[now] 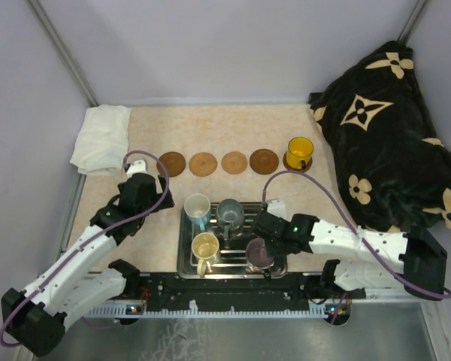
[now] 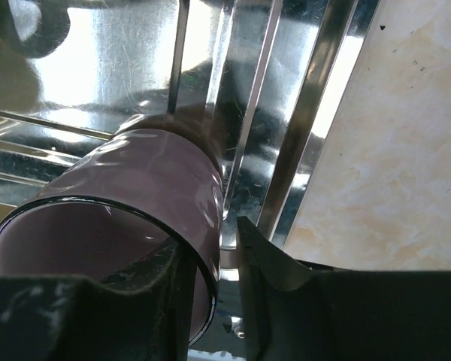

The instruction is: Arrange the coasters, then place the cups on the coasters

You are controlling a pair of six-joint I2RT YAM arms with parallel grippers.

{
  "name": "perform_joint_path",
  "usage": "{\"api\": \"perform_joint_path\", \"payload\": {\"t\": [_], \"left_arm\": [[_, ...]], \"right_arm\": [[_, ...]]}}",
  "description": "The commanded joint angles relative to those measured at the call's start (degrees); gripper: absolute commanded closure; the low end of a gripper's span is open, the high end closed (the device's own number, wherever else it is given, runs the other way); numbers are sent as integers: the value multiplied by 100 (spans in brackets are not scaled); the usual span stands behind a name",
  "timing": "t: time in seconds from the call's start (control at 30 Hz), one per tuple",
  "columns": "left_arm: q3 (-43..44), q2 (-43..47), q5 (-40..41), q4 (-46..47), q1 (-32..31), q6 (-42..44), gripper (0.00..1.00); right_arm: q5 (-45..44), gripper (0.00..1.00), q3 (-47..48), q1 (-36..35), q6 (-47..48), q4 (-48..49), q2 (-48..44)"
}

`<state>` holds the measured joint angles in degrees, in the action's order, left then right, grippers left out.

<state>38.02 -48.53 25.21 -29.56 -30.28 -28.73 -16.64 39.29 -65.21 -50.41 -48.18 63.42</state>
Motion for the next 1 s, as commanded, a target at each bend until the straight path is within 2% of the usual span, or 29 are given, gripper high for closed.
{"api": "perform_joint_path", "payload": {"t": [0.0,0.2,0.23,0.43,0.7,0.97], "left_arm": [[-75,28,57,69,-13,-46,0],[-117,-11,62,83,-14,-74,0],[-119,-15,69,89,-13,-85,0],[-135,-64,97,98,-12,-100,0],[-128,-105,121,118,-13,-121,0],[-146,-99,212,103,-13,-113,0]], "right_arm": [[-466,76,80,-89,-485,-102,26],[-741,99,317,-100,-827,-462,-17],[-796,100,369,-107,-868,-527,-38],[-1314,100,831,-109,-889,-858,-51],[-1806,100,2021,27,-347,-1119,692],[-1623,100,2936,1424,1338,-479,805]]}}
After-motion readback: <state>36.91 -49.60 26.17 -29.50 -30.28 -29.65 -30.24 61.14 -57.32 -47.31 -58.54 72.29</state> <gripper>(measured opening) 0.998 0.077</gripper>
